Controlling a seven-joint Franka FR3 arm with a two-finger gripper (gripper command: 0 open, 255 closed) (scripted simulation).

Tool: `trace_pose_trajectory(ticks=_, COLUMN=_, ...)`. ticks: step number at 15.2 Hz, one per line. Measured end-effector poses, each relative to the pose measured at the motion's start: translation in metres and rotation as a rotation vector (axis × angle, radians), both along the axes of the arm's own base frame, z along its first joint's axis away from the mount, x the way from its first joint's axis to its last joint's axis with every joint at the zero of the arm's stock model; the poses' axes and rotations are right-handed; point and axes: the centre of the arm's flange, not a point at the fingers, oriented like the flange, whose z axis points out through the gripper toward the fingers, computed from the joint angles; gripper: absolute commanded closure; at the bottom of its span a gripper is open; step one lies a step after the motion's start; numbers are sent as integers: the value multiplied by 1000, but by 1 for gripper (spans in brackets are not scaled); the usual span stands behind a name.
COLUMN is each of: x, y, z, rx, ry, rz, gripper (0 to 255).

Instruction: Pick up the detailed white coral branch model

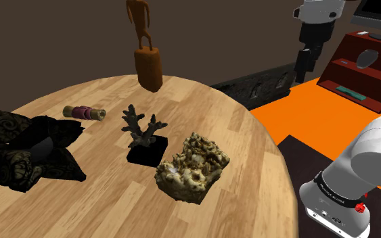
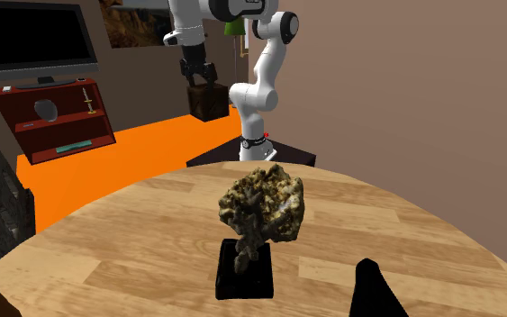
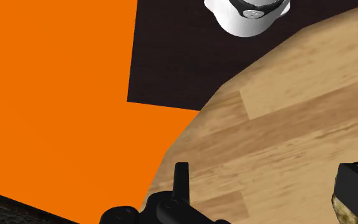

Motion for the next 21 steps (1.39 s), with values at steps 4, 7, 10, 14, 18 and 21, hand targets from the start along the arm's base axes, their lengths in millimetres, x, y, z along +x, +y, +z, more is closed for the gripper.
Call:
trace_pose_trajectory(ticks=4, x=12, y=20, z=-9, rx=15, ry=-4, rz=2, gripper=0)
trace_pose_trajectory(ticks=7, x=30, y=48, z=-19, rx=37, ry=-10, rz=4, gripper=0)
trace_pose_trajectory(ticks=10, x=48, y=76, z=-33, rx=60, ry=-17, rz=6, gripper=0)
trace_pose_trajectory(ticks=14, x=71, y=114, z=-48, rx=90, ry=-26, rz=9, gripper=0)
trace_pose_trajectory(ticks=18, x=95, y=157, z=-60, rx=121, ry=-33, rz=11, gripper=0)
trace_pose_trajectory(ticks=21, x=110, y=185, z=-69, rx=144, ry=-41, rz=13, gripper=0)
